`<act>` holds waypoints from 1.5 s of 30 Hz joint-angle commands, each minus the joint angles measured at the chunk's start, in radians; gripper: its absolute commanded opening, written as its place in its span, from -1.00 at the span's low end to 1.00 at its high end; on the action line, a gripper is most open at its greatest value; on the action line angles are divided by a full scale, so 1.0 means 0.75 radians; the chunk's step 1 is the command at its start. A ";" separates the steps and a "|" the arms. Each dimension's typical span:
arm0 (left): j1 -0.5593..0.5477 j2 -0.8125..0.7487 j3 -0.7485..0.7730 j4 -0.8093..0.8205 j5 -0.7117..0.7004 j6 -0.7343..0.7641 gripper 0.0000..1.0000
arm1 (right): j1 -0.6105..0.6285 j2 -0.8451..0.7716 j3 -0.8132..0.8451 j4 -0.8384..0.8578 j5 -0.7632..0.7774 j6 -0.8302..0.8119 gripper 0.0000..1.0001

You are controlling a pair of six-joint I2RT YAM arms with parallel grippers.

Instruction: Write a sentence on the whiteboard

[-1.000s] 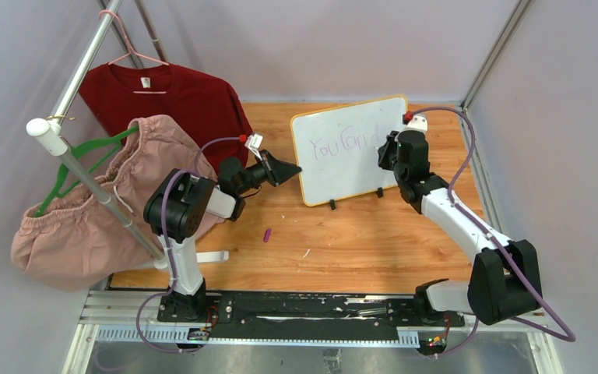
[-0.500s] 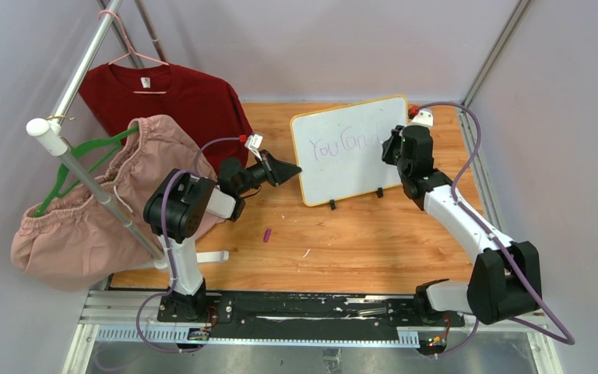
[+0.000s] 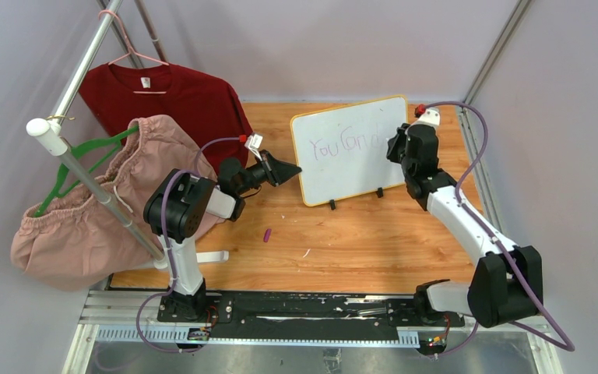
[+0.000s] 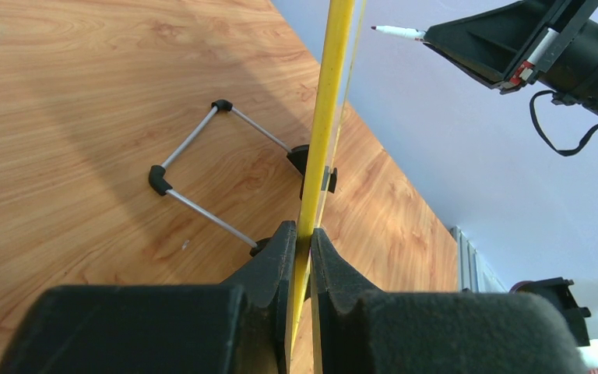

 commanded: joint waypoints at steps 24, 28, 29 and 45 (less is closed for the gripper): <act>-0.009 -0.025 -0.007 0.017 0.004 0.013 -1.00 | -0.040 0.102 0.100 0.069 -0.063 0.049 -1.00; -0.010 -0.024 -0.004 0.018 0.003 0.010 -1.00 | -0.040 0.099 0.076 0.069 -0.069 0.058 -1.00; -0.010 -0.024 -0.006 0.020 0.004 0.009 -1.00 | -0.039 0.097 0.070 0.069 -0.070 0.059 -1.00; -0.010 -0.030 -0.010 0.023 0.002 0.007 -1.00 | -0.040 0.055 -0.051 0.055 -0.032 0.072 -1.00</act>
